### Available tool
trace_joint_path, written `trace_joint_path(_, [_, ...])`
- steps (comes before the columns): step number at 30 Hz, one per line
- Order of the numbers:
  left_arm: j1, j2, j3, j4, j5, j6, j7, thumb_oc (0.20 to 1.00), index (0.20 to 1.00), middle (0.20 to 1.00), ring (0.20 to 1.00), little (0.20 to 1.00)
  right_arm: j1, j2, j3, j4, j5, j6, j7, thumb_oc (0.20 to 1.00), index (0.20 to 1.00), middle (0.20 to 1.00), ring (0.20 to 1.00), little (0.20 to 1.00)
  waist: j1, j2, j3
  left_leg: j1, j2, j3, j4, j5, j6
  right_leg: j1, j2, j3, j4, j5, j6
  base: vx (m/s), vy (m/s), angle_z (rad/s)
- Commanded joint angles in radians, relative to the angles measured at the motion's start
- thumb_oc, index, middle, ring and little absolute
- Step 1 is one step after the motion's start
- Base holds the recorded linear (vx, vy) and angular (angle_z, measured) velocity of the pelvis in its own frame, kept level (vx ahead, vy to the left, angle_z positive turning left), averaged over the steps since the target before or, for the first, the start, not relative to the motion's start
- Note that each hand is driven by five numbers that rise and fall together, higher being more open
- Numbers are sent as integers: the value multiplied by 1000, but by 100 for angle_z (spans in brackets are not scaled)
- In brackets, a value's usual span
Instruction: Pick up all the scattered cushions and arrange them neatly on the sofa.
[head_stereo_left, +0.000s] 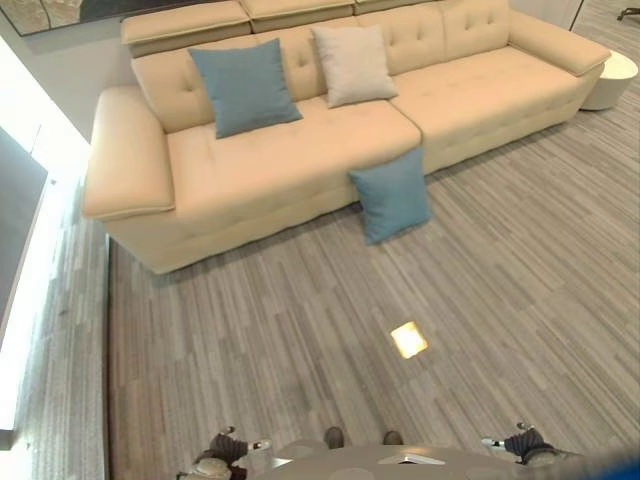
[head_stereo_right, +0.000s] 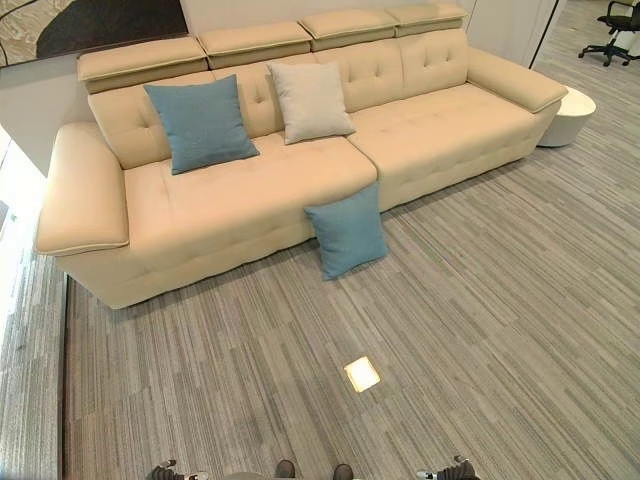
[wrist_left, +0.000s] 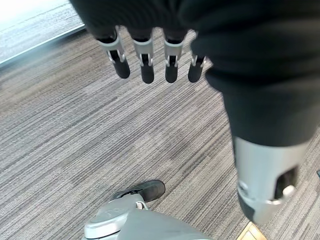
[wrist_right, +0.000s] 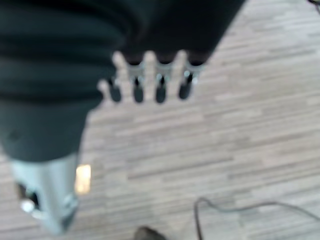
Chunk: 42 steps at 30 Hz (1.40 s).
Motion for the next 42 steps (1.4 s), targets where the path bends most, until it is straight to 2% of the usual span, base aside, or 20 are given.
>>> trace_joint_path(1, [-64,-7,-21,66,37,-4,29,1000,1000,1000,1000,1000,-39,-9,19,17,-9,-4,-25,1000,1000,1000,1000,1000,0,-38,-5,-20,11,-101,-20,-33,-54,-40,-59,7,9,9,87,-4,-31,1])
trace_joint_path(7, [-77,-10,-27,56,17,-1,33,1000,1000,1000,1000,1000,-38,-3,23,7,4,-3,-26,1000,1000,1000,1000,1000,-8,-40,2,-22,19,-113,-20,-30,-58,-40,-47,10,9,0,75,12,-75,7])
trace_joint_path(12, [-100,-6,-45,50,15,3,36,1000,1000,1000,1000,1000,-43,-1,23,5,18,-3,-30,1000,1000,1000,1000,1000,-18,-47,27,-39,35,-126,-1,-25,-65,-56,-33,16,41,-17,51,-10,-78,6])
trace_joint_path(18, [-138,-8,-70,32,2,4,27,1000,1000,1000,1000,1000,-42,-3,20,7,39,-3,-31,1000,1000,1000,1000,1000,-29,-86,69,-185,26,-130,259,-69,-89,-72,-32,26,62,-27,18,-14,-106,26])
trace_joint_path(19, [-144,-9,-76,28,1,4,28,1000,1000,1000,1000,1000,-44,-4,23,9,40,-2,-33,1000,1000,1000,1000,1000,-28,-92,78,-221,20,-138,327,-60,-90,-70,-34,24,63,-26,13,77,-93,27])
trace_joint_path(20, [-148,-11,-82,22,-10,2,28,1000,1000,1000,1000,1000,-44,-10,27,10,43,1,-33,1000,1000,1000,1000,1000,-23,-96,85,-262,3,-149,352,-69,-75,-60,-33,24,62,-38,7,66,-54,10])
trace_joint_path(21, [-148,-11,-82,22,-10,2,28,1000,1000,1000,1000,1000,-44,-10,27,10,43,1,-33,1000,1000,1000,1000,1000,-24,-96,84,-264,2,-150,355,-71,-74,-60,-33,23,62,-38,7,117,-8,-9])
trace_joint_path(22, [-147,-14,-82,23,-11,3,25,1000,1000,1000,1000,1000,-42,-12,26,8,44,1,-29,1000,1000,1000,1000,1000,-22,-92,80,-258,-3,-149,313,-74,-68,-56,-28,26,61,-43,11,127,33,-13])
trace_joint_path(24, [-139,-19,-85,32,2,6,23,1000,1000,1000,1000,1000,-42,-16,24,3,47,-1,-30,1000,1000,1000,1000,1000,-19,-90,72,-283,-16,-127,246,-38,-64,-42,-22,25,51,-54,17,201,64,9])
trace_joint_path(25, [-141,-18,-87,32,6,5,22,1000,1000,1000,1000,1000,-42,-17,27,-2,50,-2,-35,1000,1000,1000,1000,1000,-14,-89,76,-338,-25,-102,235,0,-66,-32,-18,25,49,-63,16,171,66,21])
trace_joint_path(27, [-141,-12,-85,28,0,1,20,1000,1000,1000,1000,1000,-44,-13,33,-4,58,5,-36,1000,1000,1000,1000,1000,9,-94,81,-403,-37,-89,236,37,-74,-24,-4,55,50,-79,9,205,87,7])
trace_joint_path(29, [-133,-8,-73,30,-8,2,21,1000,1000,1000,1000,1000,-41,-5,39,-4,53,10,-31,1000,1000,1000,1000,1000,26,-97,71,-391,-41,-110,236,30,-71,-10,2,83,55,-98,13,326,173,-62])
trace_joint_path(30, [-116,5,-52,41,-5,6,25,1000,1000,1000,1000,1000,-33,9,39,-5,43,11,-25,1000,1000,1000,1000,1000,32,-113,48,-361,-38,-110,241,10,-54,5,-24,94,79,-107,36,274,155,-96])
trace_joint_path(32, [-114,10,-48,40,-3,7,25,1000,1000,1000,1000,1000,-33,15,40,-8,41,9,-24,1000,1000,1000,1000,1000,43,-121,44,-351,-36,-102,247,-7,-44,6,-33,106,98,-113,44,271,154,-56])
trace_joint_path(34, [-112,25,-36,36,-3,7,24,1000,1000,1000,1000,1000,-35,27,43,-17,36,9,-18,1000,1000,1000,1000,1000,61,-136,41,-336,-31,-84,263,-38,-26,-9,-54,107,169,-114,70,219,130,-38])
trace_joint_path(35, [-112,32,-34,31,-2,8,23,1000,1000,1000,1000,1000,-37,29,45,-22,32,12,-14,1000,1000,1000,1000,1000,71,-138,43,-320,-30,-74,266,-54,-13,-29,-66,107,225,-102,89,178,125,-55])
trace_joint_path(37, [-118,48,-34,21,-2,10,23,1000,1000,1000,1000,1000,-51,33,47,-36,36,11,-11,1000,1000,1000,1000,1000,67,-138,60,-285,-26,-76,267,-72,8,-97,-70,121,374,-29,120,135,136,-82])
trace_joint_path(38, [-126,57,-36,11,-7,8,28,1000,1000,1000,1000,1000,-70,30,49,-58,38,9,-15,1000,1000,1000,1000,1000,55,-117,82,-263,-10,-71,269,-87,24,-180,-85,92,508,15,142,129,161,-40])
trace_joint_path(39, [-127,59,-34,11,-12,7,29,1000,1000,1000,1000,1000,-79,32,51,-73,38,7,-16,1000,1000,1000,1000,1000,50,-107,86,-237,-1,-70,258,-96,28,-217,-102,59,533,16,134,169,149,4])
trace_joint_path(42, [-124,58,-28,15,-13,4,32,1000,1000,1000,1000,1000,-94,31,54,-94,30,4,-17,1000,1000,1000,1000,1000,41,-100,85,-159,8,-61,213,-121,24,-244,-146,-59,406,-12,106,239,28,-24])
